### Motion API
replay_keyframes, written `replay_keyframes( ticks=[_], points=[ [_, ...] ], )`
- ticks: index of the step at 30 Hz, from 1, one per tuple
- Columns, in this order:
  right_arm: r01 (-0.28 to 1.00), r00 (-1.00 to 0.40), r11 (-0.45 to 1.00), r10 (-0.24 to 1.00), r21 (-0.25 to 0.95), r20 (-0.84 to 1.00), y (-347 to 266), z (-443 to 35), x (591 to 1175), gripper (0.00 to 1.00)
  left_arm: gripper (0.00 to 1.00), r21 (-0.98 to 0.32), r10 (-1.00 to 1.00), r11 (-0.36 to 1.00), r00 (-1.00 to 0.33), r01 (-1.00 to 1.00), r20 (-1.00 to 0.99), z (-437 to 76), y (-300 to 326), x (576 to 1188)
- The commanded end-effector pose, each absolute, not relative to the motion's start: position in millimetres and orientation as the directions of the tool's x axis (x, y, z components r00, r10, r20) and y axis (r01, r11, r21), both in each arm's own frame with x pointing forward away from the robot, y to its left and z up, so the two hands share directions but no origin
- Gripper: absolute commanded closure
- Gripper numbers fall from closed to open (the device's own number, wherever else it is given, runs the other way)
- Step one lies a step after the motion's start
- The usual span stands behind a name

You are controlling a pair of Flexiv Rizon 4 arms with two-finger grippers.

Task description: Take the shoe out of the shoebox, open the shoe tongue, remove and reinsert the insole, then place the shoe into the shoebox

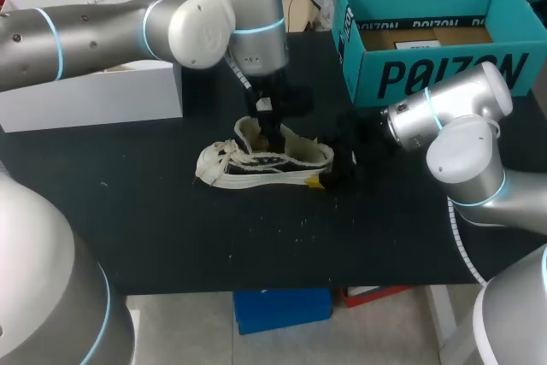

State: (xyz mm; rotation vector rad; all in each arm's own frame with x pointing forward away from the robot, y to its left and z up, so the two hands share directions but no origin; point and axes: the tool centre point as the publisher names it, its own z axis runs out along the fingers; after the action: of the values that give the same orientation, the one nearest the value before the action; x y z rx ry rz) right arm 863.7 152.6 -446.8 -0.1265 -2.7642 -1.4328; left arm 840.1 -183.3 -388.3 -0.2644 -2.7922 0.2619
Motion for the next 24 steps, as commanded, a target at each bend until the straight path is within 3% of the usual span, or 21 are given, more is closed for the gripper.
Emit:
replay_keyframes(
  ticks=[1, 20, 24],
  points=[
    [0.085, -0.996, 0.575, 0.061, 0.814, 0.061, 152.7, -448.8, 864.3, 1.0, 1.0, -0.215, 0.21, 0.965, -0.928, 0.147, 0.307, -398.0, -185.3, 836.5],
    [0.085, -0.996, 0.575, 0.061, 0.814, 0.061, 152.7, -448.8, 864.3, 1.0, 1.0, -0.235, 0.209, 0.963, -0.919, 0.134, 0.334, -400.1, -186.6, 832.7],
    [0.085, -0.996, 0.575, 0.061, 0.814, 0.061, 152.7, -448.8, 864.3, 1.0, 1.0, -0.19, 0.19, 0.973, -0.93, 0.134, 0.316, -399.5, -182.9, 836.6]
  ],
)
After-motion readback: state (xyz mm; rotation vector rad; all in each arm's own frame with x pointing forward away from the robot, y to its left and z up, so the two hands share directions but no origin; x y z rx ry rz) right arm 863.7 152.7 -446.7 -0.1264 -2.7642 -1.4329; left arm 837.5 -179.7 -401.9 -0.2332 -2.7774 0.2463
